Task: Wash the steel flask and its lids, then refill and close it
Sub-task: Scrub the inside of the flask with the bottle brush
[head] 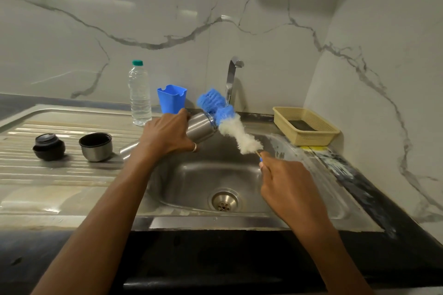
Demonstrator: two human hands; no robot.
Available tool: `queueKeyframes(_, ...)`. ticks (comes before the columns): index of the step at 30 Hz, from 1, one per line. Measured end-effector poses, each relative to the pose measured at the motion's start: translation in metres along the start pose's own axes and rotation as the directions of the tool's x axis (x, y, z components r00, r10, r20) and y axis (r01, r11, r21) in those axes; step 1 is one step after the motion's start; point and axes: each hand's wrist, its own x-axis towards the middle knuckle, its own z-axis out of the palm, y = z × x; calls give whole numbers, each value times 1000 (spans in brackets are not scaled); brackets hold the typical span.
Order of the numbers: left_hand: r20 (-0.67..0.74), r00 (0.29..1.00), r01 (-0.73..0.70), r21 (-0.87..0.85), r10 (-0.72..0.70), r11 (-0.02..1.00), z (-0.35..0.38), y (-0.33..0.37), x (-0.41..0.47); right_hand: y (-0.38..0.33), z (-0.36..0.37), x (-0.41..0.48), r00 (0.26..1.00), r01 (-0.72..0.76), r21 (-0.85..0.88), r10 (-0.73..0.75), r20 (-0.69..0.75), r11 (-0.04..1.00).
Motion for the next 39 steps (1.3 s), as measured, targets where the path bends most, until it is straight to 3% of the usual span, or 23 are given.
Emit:
queueKeyframes(9,-100,982,-141,195,163,971,5,19,-3,-14,13,27,997,-36,-12,35,-73,999)
queueKeyframes(15,-90,988,-102,205,123,973,6,12,-1,-6,13,-10,997,-60,7,60,41,998)
queueKeyframes(20,-45,990,-118,213,130,970,7,19,8,-21,21,24,999,-33,-66,30,-43,997)
queueKeyframes(26,-15,999,-42,258,47,965,8,9,15,-7,25,3,998,0,-48,3,57,999)
queueKeyframes(33,-11,987,-150,309,161,939,16,26,18,-15,29,16,998,-55,-103,56,7,993)
queueKeyframes(39,-70,993,-79,238,98,968,12,5,20,-8,26,4,998,-30,-44,32,51,999)
